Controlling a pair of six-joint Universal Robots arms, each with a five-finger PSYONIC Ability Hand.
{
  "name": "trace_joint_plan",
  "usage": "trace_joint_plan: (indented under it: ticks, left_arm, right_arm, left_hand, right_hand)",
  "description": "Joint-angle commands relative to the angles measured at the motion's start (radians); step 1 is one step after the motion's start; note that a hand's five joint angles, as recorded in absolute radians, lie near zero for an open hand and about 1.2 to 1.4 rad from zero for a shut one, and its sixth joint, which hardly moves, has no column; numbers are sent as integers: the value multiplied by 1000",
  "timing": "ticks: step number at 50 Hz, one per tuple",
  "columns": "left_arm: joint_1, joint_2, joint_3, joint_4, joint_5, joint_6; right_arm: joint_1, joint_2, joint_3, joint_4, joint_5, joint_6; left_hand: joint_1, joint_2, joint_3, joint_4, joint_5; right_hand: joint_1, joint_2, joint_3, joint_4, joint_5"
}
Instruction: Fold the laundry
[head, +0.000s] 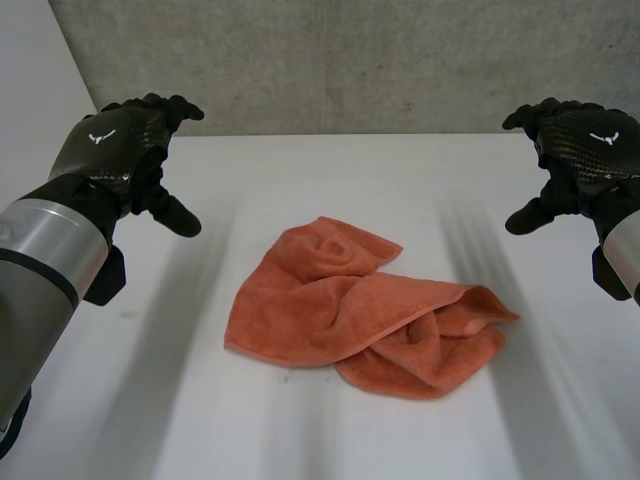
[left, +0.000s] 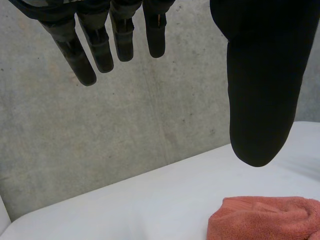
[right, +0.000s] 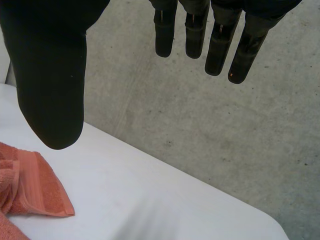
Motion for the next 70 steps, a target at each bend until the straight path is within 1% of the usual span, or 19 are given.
trace_joint_plan:
  ticks: [1, 49, 50, 51, 52, 53, 54, 55, 56, 57, 59, 60, 62, 63, 65, 68, 70]
  left_arm:
    - [-4, 1, -15, -2, -9, -1]
    - [-3, -3, -17, -2, -11, 1]
    - [-4, -3, -17, -2, -11, 1]
    - [-3, -5, -18, -5, -11, 2]
    - [-3, -5, -18, -5, -11, 2]
    - [-3, -11, -20, -5, -12, 2]
    - [-3, -18, -23, -5, -14, 2]
    - [-3, -19, -23, -5, -14, 2]
    - [-3, -26, -30, -5, -15, 4]
    - [-3, -26, -30, -5, -15, 4]
    - [-4, -32, -52, -2, -15, 4]
    - [-4, -32, -52, -2, -15, 4]
    - [-4, -35, -79, 1, -14, 5]
    - [-4, -35, -80, 1, -14, 5]
    - [-4, -37, -99, 3, -12, 5]
    - [-3, -42, -107, 3, -12, 5]
    - [-1, -48, -119, 3, -12, 5]
  right_arm:
    - [-17, -1, 22, -10, -12, -39]
    - [-17, -1, 21, -42, -16, -39]
    - [-19, -1, 21, -49, -18, -40]
    - [-19, 1, 16, -59, -23, -43]
    - [-19, 1, 16, -59, -23, -43]
    - [-19, 12, 13, -68, -39, -52]
    - [-19, 38, 10, -80, -68, -71]
    - [-19, 38, 10, -80, -69, -71]
    - [-20, 83, 4, -89, -102, -104]
    - [-20, 84, 4, -89, -102, -105]
    - [-28, 195, -23, -85, -150, -199]
    - [-28, 196, -24, -85, -150, -200]
    - [-28, 321, -54, -83, -161, -279]
    - [-28, 322, -54, -83, -161, -280]
    - [-25, 409, -82, -80, -164, -336]
    - [-24, 446, -91, -82, -167, -358]
    - [-25, 533, -111, -82, -173, -390]
  left_hand:
    - [-98, -97, -100, -97, -95]
    - [-84, -82, -86, -83, -81]
    - [-81, -79, -83, -80, -78]
    - [-78, -76, -80, -77, -75]
    - [-78, -76, -80, -77, -75]
    - [-75, -73, -77, -74, -72]
    - [-75, -73, -77, -74, -72]
    - [-75, -73, -77, -74, -72]
    - [-72, -70, -74, -71, -69]
    - [-72, -70, -74, -71, -69]
    - [-72, -70, -74, -71, -69]
    - [-72, -70, -74, -71, -69]
    - [-72, -70, -74, -71, -69]
    - [-72, -70, -74, -71, -69]
    - [-72, -70, -74, -71, -69]
    - [-75, -73, -77, -74, -72]
    - [-78, -76, -80, -77, -75]
  right_hand:
    - [-92, -141, -143, -139, -191]
    - [-92, -141, -143, -139, -191]
    - [24, -24, -26, -23, -74]
    - [210, 161, 159, 163, 111]
    - [211, 163, 161, 164, 113]
    - [441, 392, 390, 394, 342]
    - [496, 447, 445, 449, 397]
    - [496, 447, 445, 449, 397]
    - [479, 430, 428, 432, 380]
    - [479, 430, 428, 432, 380]
    - [327, 278, 276, 280, 228]
    - [326, 277, 275, 279, 227]
    - [288, 239, 237, 241, 189]
    - [288, 239, 237, 241, 189]
    - [296, 248, 246, 249, 198]
    - [302, 254, 252, 255, 204]
    - [297, 248, 246, 250, 198]
